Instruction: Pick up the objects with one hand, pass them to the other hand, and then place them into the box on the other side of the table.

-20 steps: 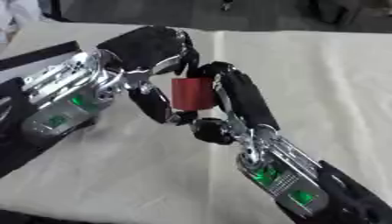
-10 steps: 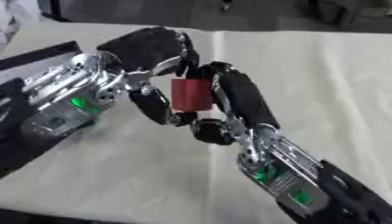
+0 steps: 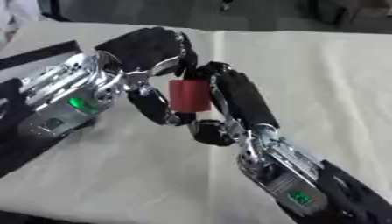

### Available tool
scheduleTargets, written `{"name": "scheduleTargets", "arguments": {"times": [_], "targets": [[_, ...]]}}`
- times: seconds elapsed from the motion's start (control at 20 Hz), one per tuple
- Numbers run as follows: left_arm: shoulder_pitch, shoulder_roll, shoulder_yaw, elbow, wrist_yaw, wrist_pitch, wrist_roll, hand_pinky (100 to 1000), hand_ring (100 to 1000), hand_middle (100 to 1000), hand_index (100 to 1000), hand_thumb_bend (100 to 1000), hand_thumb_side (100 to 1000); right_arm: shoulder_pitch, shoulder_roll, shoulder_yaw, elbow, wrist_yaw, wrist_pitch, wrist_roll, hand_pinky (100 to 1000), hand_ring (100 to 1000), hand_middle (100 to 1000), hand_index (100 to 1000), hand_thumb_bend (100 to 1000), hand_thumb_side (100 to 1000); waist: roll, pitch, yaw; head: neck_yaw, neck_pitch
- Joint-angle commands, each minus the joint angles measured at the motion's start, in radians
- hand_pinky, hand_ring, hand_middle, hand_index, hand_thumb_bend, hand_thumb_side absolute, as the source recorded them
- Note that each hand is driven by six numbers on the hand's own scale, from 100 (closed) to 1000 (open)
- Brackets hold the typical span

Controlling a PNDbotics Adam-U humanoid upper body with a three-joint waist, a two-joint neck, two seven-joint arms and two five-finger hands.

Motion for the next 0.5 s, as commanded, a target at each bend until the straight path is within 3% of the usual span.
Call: {"name": "scheduleTargets", "arguments": {"times": [0.05,0.5], "targets": [[-0.021,-0.009,-0.005,-0.029,0.004,0.005,-0.004,647,499,422,551,100,113,-0.028,0.040,0.028,-0.053,0.028,-0.021,0.024,543,515,608,666,100,100,0.001,-0.019,0.002,0.000,-0.009],[-0.019,-0.012,-0.001,-0.032,0.022,0.023,0.011,630,475,389,509,100,110,-0.027,0.040,0.026,-0.058,0.045,-0.017,0.036,550,533,627,683,100,100,-0.001,-0.017,0.004,-0.001,-0.013]]}}
